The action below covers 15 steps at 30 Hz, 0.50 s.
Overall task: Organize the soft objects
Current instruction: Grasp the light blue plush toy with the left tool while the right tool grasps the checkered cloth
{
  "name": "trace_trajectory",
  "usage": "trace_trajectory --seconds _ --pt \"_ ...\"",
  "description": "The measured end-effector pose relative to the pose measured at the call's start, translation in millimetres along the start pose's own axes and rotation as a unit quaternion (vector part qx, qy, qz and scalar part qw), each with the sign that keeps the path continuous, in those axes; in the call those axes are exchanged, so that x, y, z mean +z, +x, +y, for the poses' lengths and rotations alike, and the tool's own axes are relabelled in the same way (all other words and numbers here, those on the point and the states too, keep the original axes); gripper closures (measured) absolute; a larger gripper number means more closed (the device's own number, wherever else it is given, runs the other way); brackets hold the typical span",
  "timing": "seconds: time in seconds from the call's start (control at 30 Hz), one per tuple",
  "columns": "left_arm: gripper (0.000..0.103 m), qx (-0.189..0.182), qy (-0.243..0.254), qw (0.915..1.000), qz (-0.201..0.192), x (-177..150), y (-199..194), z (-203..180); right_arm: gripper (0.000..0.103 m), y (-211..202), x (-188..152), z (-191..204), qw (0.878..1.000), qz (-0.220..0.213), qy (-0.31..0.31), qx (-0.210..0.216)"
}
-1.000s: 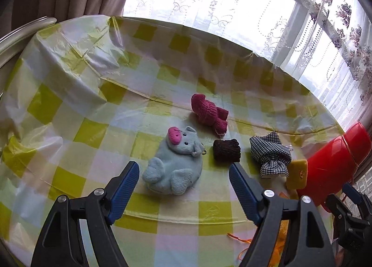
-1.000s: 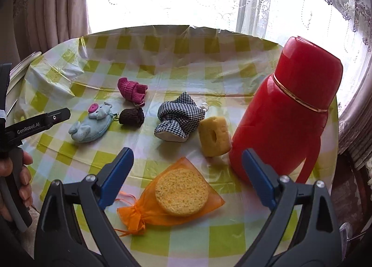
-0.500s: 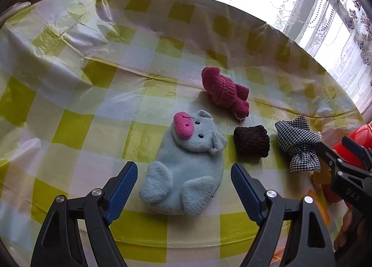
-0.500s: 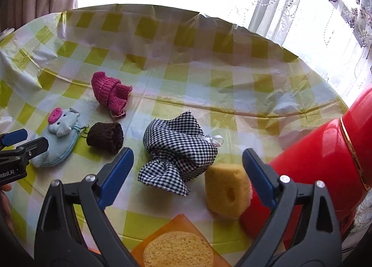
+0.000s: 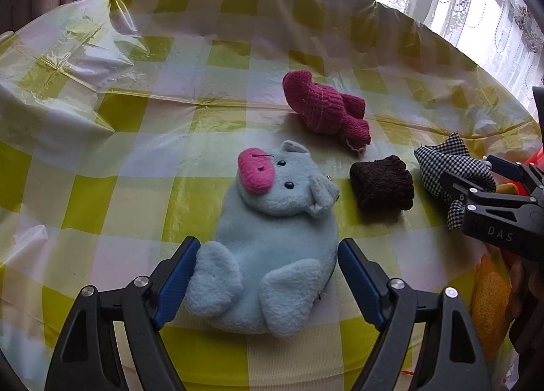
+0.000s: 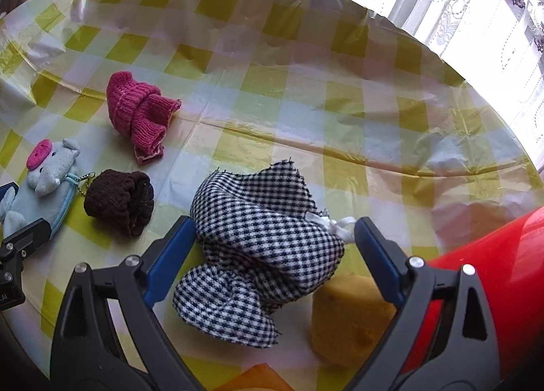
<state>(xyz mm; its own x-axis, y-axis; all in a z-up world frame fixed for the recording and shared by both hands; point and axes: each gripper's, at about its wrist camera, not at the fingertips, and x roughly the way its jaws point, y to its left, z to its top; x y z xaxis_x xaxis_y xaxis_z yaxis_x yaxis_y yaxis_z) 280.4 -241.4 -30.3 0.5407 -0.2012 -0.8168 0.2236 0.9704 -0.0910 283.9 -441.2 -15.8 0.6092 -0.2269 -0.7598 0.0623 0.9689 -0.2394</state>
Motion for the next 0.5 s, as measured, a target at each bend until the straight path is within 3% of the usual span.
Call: trace_trajectory --seconds 0.13,0.3,0.43,0.5 --pt "0.02 -0.001 0.001 1.0 0.005 -0.2 4.4 0.9 0.008 8.7 -0.5 6.6 1.0 0.002 -0.012 0.004" --pt "0.028 0.0 0.017 0.9998 0.004 0.2 6.6 -3.7 0.033 14.9 -3.1 9.8 1.0 0.008 -0.016 0.026" --pt "0.049 -0.007 0.022 0.9997 -0.001 0.1 4.1 -4.9 0.056 10.6 -4.2 16.4 0.999 0.004 -0.027 0.039" --pt "0.052 -0.017 0.013 0.9998 -0.001 0.5 2.3 -2.0 0.064 4.4 -4.0 14.8 0.999 -0.004 -0.021 0.047"
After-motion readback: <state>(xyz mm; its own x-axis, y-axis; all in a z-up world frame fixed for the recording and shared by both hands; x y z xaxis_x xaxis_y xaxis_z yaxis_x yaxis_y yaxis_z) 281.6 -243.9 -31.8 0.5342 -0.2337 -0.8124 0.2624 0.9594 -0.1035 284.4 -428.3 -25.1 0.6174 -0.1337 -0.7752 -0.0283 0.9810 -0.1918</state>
